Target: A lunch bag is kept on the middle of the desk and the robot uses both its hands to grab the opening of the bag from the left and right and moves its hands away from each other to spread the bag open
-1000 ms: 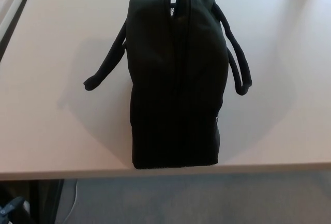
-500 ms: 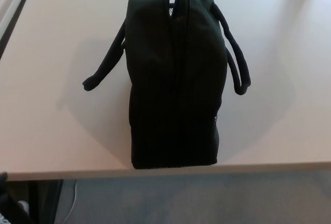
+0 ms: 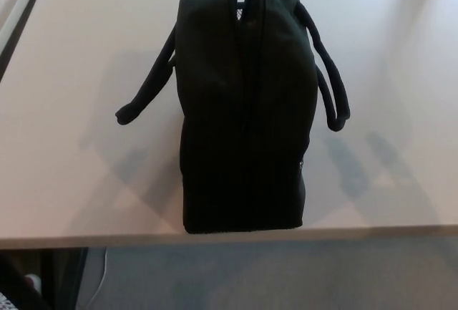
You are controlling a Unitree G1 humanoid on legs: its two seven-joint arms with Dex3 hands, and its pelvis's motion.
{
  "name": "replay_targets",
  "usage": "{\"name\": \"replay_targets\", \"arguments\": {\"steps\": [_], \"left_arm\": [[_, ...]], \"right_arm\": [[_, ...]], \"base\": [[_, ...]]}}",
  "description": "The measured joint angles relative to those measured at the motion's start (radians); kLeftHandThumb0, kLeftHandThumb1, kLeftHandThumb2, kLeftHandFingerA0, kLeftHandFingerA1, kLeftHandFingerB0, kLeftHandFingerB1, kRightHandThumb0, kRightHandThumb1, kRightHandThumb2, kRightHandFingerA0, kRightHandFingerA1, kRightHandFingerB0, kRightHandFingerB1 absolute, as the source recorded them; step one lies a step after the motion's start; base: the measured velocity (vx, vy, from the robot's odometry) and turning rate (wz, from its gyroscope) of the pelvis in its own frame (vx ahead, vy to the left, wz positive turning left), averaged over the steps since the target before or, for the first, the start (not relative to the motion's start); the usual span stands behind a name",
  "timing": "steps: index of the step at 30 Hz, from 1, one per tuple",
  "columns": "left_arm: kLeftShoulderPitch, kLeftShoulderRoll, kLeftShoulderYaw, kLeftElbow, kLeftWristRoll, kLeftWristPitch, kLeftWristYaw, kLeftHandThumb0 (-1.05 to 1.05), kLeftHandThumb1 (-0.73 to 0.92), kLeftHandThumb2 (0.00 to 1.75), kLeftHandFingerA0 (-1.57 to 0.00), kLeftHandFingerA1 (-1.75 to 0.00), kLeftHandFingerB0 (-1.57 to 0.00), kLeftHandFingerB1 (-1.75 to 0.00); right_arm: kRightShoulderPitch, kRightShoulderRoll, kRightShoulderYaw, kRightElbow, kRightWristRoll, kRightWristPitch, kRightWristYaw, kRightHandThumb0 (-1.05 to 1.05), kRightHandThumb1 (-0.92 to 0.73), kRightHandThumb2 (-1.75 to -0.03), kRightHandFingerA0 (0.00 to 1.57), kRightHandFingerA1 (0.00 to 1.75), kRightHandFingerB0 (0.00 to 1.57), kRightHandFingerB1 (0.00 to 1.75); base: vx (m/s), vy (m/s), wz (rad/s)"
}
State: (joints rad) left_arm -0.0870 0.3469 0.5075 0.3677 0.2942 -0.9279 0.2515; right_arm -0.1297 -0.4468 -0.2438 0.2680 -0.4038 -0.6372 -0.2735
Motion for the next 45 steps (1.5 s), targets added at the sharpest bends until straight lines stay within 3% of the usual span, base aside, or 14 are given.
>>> {"name": "replay_targets", "arguments": {"steps": [1, 5, 13, 14, 28, 29, 30, 33, 34, 45], "left_arm": [[-0.036, 0.014, -0.007, 0.015, 0.017, -0.002, 0.013, -0.05, 0.51, 0.54, -0.51, -0.41, -0.39, -0.35], [-0.136, 0.046, -0.052, 0.064, 0.075, 0.0, 0.059, -0.06, 0.48, 0.54, -0.47, -0.37, -0.38, -0.33], [-0.297, 0.057, -0.229, 0.229, 0.209, 0.023, 0.165, -0.17, 0.52, 0.55, -0.49, -0.36, -0.36, -0.32], [-0.306, 0.057, -0.243, 0.239, 0.217, 0.027, 0.173, -0.16, 0.51, 0.55, -0.47, -0.35, -0.38, -0.33], [-0.549, 0.03, -0.601, 0.443, 0.431, 0.126, 0.392, -0.15, 0.57, 0.57, -0.38, -0.33, -0.3, -0.31], [-0.56, 0.028, -0.615, 0.448, 0.439, 0.13, 0.405, -0.11, 0.37, 0.87, -0.25, -0.54, -0.18, -0.5], [-0.577, 0.024, -0.634, 0.453, 0.451, 0.136, 0.422, -0.15, 0.53, 0.57, -0.37, -0.33, -0.31, -0.32], [-0.623, 0.012, -0.681, 0.458, 0.483, 0.155, 0.468, -0.14, 0.52, 0.57, -0.38, -0.33, -0.3, -0.31], [-0.642, 0.008, -0.698, 0.458, 0.496, 0.161, 0.487, -0.09, 0.34, 0.84, -0.25, -0.54, -0.16, -0.5], [-0.757, 0.016, -0.791, 0.429, 0.593, 0.221, 0.654, -0.08, 0.35, 0.84, -0.25, -0.54, -0.12, -0.48]], "right_arm": [[-0.034, -0.016, 0.014, 0.01, -0.015, 0.005, 0.0, -0.49, -0.44, -0.68, 0.23, 0.4, 0.16, 0.36], [-0.144, -0.044, 0.077, 0.057, -0.06, 0.022, 0.0, -0.5, -0.43, -0.68, 0.25, 0.4, 0.19, 0.37], [-0.367, -0.057, 0.27, 0.244, -0.158, 0.054, 0.005, -0.49, -0.45, -0.68, 0.23, 0.38, 0.18, 0.36], [-0.38, -0.057, 0.284, 0.258, -0.165, 0.056, 0.006, -0.44, -0.51, -0.56, 0.31, 0.32, 0.25, 0.3], [-0.688, -0.015, 0.642, 0.595, -0.345, 0.147, -0.003, -0.42, -0.52, -0.57, 0.29, 0.33, 0.26, 0.3], [-0.699, -0.01, 0.654, 0.605, -0.35, 0.151, -0.003, -0.43, -0.54, -0.57, 0.28, 0.32, 0.25, 0.3], [-0.716, -0.003, 0.67, 0.621, -0.358, 0.157, -0.004, -0.43, -0.54, -0.57, 0.29, 0.33, 0.26, 0.3], [-0.766, 0.019, 0.712, 0.656, -0.38, 0.176, -0.005, -0.43, -0.55, -0.57, 0.29, 0.33, 0.27, 0.3], [-0.787, 0.028, 0.727, 0.67, -0.388, 0.185, -0.006, -0.42, -0.57, -0.58, 0.29, 0.34, 0.27, 0.3], [-0.927, 0.053, 0.792, 0.725, -0.441, 0.245, -0.029, -0.41, -0.55, -0.57, 0.31, 0.34, 0.27, 0.3]], "base": [[0.0, 0.0, 0.0], [0.0, 0.0, 0.0], [0.0, 0.0, 0.0], [0.0, 0.0, 0.0], [0.0, 0.0, 0.0], [0.0, 0.0, 0.0], [0.0, 0.0, 0.0], [0.0, 0.0, 0.0], [0.0, 0.0, 0.0], [0.0, 0.0, 0.0]]}}
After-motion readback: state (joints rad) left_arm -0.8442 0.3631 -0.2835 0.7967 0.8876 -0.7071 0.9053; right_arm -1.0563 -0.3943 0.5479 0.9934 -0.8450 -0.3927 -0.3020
